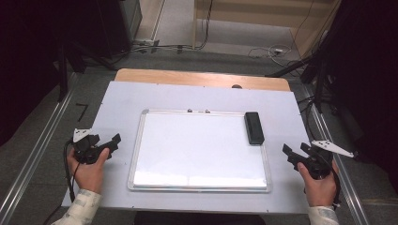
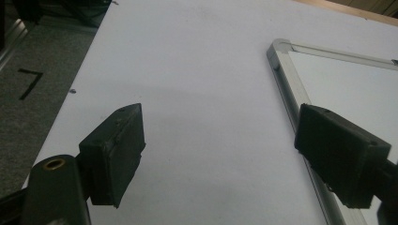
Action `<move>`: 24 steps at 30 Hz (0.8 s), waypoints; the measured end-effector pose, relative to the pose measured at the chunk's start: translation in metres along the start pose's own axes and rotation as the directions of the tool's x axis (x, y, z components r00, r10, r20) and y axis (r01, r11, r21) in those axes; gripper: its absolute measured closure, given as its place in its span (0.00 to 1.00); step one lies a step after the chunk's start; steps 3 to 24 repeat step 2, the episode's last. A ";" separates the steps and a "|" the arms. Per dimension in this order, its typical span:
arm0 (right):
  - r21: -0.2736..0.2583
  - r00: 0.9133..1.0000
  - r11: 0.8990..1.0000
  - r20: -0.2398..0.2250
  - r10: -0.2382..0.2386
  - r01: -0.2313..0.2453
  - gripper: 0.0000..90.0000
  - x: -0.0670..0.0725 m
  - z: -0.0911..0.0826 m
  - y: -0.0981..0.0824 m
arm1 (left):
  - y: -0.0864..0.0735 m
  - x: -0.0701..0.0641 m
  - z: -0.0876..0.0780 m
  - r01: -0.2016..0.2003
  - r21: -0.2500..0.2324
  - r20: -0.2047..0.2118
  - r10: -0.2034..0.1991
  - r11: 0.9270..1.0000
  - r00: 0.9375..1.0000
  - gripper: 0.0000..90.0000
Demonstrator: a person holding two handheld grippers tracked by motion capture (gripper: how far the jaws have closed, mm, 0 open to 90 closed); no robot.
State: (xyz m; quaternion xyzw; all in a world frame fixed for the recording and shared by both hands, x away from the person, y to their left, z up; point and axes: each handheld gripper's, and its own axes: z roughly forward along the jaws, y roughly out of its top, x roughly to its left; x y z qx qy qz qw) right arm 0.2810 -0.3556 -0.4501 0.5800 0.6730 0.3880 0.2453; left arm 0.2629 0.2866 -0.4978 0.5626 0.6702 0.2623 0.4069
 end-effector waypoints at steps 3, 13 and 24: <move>0.000 1.000 1.000 0.003 0.004 -0.004 0.27 -0.002 -0.001 -0.001 | 0.000 0.001 0.000 0.003 -0.001 -0.001 -0.003 1.000 1.000 0.19; 0.000 1.000 1.000 0.003 0.004 -0.004 0.27 -0.002 -0.001 -0.001 | 0.000 0.001 0.000 0.003 -0.001 -0.001 -0.003 1.000 1.000 0.19; 0.000 1.000 1.000 0.003 0.004 -0.004 0.27 -0.002 -0.001 -0.001 | 0.000 0.001 0.000 0.003 -0.001 -0.001 -0.003 1.000 1.000 0.19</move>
